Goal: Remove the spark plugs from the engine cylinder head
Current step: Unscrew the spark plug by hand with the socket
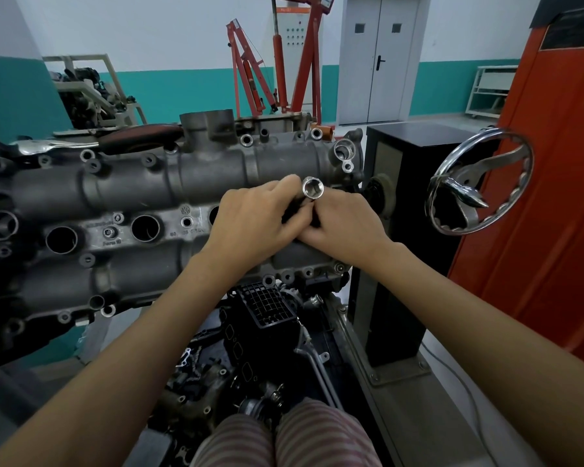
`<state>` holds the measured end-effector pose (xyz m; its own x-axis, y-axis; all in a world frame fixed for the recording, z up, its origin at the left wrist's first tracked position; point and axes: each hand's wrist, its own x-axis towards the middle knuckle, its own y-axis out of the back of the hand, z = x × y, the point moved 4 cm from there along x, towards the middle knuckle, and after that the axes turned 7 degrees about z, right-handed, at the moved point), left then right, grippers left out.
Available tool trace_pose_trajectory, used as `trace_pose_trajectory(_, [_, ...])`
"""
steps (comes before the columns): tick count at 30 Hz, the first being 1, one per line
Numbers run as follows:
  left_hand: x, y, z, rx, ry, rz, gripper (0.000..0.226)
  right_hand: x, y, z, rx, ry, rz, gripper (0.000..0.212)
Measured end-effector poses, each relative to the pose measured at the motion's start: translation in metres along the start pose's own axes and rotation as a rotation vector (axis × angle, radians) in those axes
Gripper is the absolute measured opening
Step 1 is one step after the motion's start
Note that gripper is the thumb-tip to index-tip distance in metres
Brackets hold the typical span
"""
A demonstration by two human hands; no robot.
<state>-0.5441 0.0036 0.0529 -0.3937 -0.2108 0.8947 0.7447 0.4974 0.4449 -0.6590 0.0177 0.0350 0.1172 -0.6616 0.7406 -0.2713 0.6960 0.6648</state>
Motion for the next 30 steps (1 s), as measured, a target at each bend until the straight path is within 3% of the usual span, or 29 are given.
trace_pose_trajectory(7, [-0.0006, -0.0011, -0.0051, -0.037, 0.064, -0.025, 0.055, -0.0013, 0.0036, -0.0029, 0.023, 0.02, 0.031, 0.023])
trace_pose_trajectory(13, [0.0003, 0.0001, -0.0012, -0.061, 0.061, -0.03, 0.035, -0.0012, 0.002, -0.0034, 0.005, 0.025, -0.024, 0.044])
trace_pose_trajectory(15, [0.0006, -0.0007, -0.0002, -0.042, 0.04, -0.032, 0.029, -0.0012, 0.0002, -0.0011, -0.007, 0.018, -0.012, 0.038])
trace_pose_trajectory(17, [-0.0001, -0.0027, -0.0013, -0.01, 0.022, -0.035, 0.03, -0.0006, -0.0006, 0.0003, -0.017, 0.01, -0.012, 0.026])
trace_pose_trajectory(23, [-0.0005, -0.0022, -0.0048, -0.024, 0.05, -0.04, 0.051, -0.0008, 0.0038, -0.0014, 0.027, -0.02, 0.05, 0.02])
trace_pose_trajectory(30, [0.0004, -0.0033, -0.0036, -0.052, 0.072, -0.073, 0.038, -0.0017, 0.004, -0.0045, 0.038, 0.034, 0.006, 0.032])
